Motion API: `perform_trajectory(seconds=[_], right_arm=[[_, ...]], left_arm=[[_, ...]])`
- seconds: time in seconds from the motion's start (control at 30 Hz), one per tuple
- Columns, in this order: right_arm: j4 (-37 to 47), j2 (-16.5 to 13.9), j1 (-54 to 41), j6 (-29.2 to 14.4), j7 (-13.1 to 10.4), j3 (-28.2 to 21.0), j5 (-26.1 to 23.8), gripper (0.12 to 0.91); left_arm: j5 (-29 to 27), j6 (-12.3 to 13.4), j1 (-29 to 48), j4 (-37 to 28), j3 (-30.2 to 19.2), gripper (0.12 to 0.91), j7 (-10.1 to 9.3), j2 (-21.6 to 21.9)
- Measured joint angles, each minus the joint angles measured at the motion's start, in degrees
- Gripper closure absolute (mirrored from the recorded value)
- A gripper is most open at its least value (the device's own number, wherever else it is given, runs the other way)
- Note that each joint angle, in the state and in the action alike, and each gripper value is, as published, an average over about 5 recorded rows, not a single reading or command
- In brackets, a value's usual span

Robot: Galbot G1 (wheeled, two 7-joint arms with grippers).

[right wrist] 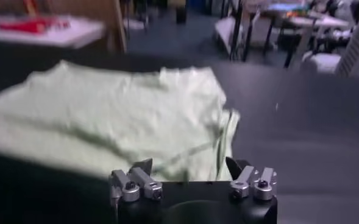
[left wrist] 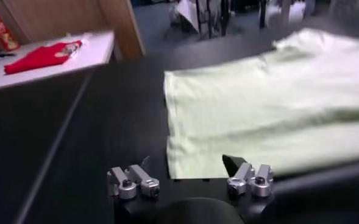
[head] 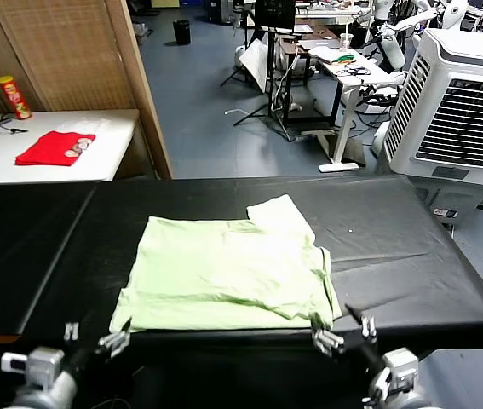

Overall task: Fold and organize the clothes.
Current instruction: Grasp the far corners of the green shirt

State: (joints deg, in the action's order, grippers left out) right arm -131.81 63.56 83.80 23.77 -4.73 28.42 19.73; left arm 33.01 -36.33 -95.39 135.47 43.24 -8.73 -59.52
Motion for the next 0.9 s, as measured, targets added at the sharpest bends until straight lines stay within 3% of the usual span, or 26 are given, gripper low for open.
perform_trajectory(seconds=[0.17,0.27,0.6,0.9], right_arm=[[12.2,0.5,-15.7,-6.2,0.1,-4.4,0.1,0.227],[20.7,1.4,-24.6,-6.6,0.1,-7.3,0.2,0.227],[49.0,7.5,-48.6,2.1,-0.6,-15.6,2.4,0.227],[65.4,11.9,-59.5,8.6,1.1,-20.1,4.3,0.227]], left_arm=[[5.2,1.9,14.1,-7.3,-3.7,0.232,-0.36,3.5],[6.3,3.1,22.4,-13.2,-6.7,0.232,-0.42,4.4],[8.8,1.6,45.0,-34.5,-18.9,0.232,-0.49,3.0],[9.3,-2.2,53.2,-48.9,-24.1,0.232,0.98,1.4]])
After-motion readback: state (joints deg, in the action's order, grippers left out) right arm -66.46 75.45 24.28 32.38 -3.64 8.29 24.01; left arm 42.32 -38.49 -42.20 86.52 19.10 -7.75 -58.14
